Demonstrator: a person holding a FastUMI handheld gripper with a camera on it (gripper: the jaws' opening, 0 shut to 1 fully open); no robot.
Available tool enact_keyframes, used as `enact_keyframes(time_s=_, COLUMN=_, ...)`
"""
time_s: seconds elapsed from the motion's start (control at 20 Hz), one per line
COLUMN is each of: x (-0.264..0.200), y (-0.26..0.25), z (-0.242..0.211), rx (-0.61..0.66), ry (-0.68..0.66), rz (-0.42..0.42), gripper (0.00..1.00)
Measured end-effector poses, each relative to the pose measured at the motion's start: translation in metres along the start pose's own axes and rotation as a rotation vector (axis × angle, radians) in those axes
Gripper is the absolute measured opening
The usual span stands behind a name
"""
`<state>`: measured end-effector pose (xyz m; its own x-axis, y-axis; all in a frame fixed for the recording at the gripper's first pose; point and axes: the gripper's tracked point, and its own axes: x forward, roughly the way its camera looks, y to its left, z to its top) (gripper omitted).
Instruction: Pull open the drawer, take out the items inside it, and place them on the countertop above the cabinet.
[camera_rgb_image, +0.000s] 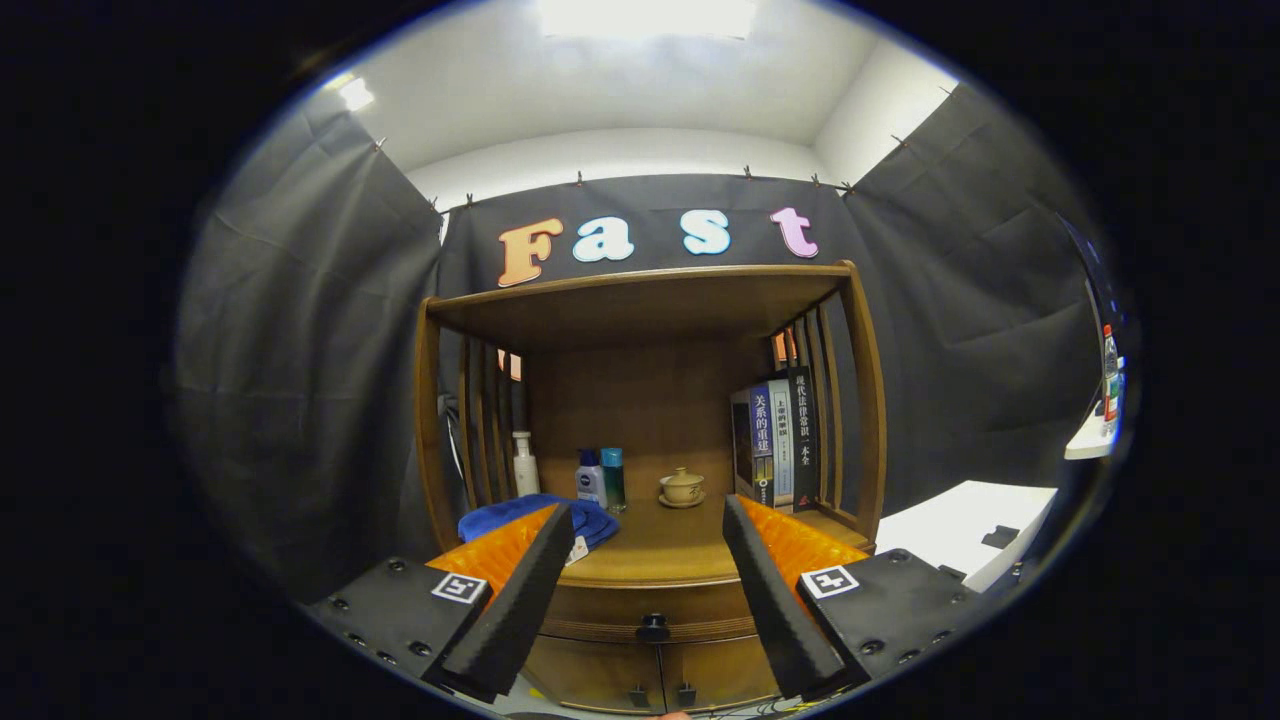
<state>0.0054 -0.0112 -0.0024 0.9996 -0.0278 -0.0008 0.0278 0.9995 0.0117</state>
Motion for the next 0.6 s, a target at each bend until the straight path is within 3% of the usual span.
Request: enact_keyframes(time_s=0.6, x=0.0054, y=-0.0076, z=-0.0049, rx=0.014, ry=0.016, rz=-0.006, gripper=0.98)
